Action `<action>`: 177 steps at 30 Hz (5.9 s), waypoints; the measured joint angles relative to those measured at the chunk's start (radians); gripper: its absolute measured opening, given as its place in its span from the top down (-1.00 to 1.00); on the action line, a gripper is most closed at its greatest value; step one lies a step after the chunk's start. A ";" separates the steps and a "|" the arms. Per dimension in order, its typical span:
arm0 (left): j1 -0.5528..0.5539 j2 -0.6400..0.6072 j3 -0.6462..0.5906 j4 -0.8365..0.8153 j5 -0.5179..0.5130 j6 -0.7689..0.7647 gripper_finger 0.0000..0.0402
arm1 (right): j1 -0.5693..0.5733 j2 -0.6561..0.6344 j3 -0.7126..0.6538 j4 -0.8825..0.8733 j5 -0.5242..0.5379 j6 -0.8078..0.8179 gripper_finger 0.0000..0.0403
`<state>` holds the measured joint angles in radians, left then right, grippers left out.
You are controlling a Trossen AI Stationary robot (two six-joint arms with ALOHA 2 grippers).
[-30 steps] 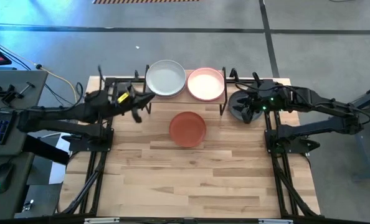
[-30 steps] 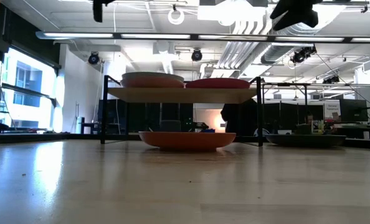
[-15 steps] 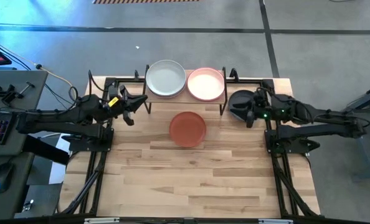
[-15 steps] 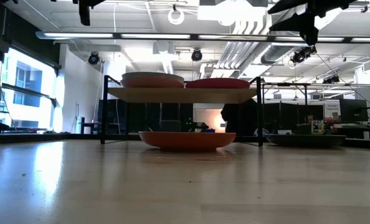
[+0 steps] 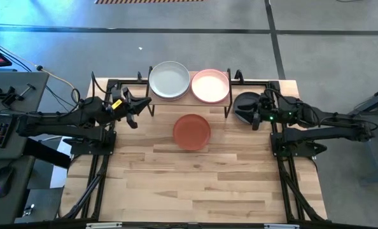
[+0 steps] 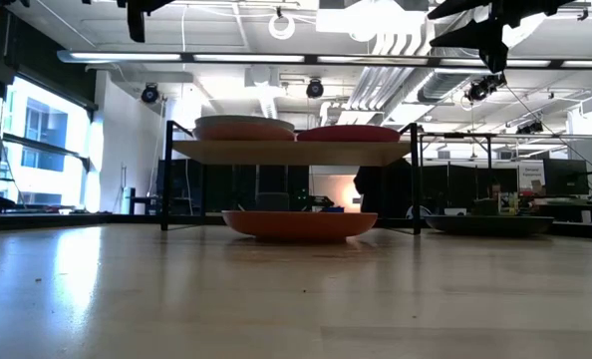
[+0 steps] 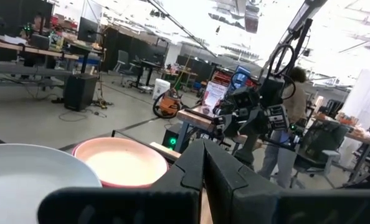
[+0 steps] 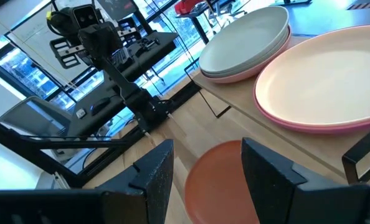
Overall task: Place and stack plates onto a shelf
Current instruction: Stack the brown plate on the light orange plate
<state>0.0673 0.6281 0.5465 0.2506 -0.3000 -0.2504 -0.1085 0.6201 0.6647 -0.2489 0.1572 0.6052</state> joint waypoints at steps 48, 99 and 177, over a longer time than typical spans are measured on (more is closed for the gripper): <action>-0.209 1.300 0.490 -0.275 -0.187 -0.891 1.00 | -0.003 0.041 0.000 -0.023 -0.008 -0.014 0.17; -0.078 1.210 0.831 -0.392 0.220 -0.223 1.00 | 0.232 0.148 -0.089 -0.528 -0.088 0.634 0.17; -0.010 0.207 0.160 -0.001 -0.027 -0.164 1.00 | -0.079 0.421 0.305 -0.548 -0.423 0.266 1.00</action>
<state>0.0578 0.8349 0.7067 0.2501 -0.3275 -0.4149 -0.1875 1.0410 0.9699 -0.7965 -0.2661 0.8711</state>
